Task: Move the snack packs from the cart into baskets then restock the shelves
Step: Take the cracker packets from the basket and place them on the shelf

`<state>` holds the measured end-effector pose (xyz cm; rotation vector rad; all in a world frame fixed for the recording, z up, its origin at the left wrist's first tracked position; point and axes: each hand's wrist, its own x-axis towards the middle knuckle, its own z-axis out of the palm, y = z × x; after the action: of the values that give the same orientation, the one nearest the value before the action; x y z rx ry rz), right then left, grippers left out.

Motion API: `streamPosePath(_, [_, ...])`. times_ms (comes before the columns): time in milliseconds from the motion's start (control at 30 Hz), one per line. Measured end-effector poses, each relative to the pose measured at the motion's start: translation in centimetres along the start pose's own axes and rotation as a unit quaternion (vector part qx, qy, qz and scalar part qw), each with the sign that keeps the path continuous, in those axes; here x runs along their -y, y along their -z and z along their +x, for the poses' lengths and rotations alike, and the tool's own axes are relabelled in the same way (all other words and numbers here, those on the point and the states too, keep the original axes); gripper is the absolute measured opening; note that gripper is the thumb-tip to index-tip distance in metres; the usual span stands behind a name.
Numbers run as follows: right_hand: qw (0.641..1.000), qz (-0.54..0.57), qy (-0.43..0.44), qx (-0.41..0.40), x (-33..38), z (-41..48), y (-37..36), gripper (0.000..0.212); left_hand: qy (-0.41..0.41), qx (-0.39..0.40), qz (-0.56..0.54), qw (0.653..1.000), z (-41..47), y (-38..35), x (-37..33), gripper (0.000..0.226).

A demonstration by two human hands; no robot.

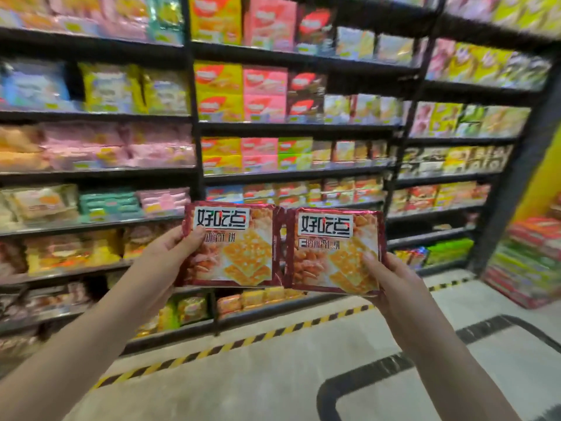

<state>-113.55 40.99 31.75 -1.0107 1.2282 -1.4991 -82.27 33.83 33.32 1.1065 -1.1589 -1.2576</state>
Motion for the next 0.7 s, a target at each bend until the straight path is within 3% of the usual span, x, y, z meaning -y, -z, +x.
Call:
streamPosePath(167, [0.998, 0.021, 0.021, -0.058, 1.2, 6.0, 7.0, 0.038, -0.008, 0.072, -0.017, 0.997, 7.8, -9.3, 1.2, 0.044])
streamPosePath(333, [0.994, 0.008, 0.060, -0.093, 2.7, 14.5, 12.8, 0.027, -0.027, 0.143, -0.036, 0.989, 17.3, -17.7, 2.6, 0.041])
streamPosePath(700, [0.987, 0.017, 0.064, -0.144, 6.1, 35.7, 22.5, 0.039, -0.042, 0.190, -0.025, 0.980, 38.0, -33.7, 1.8, 0.035])
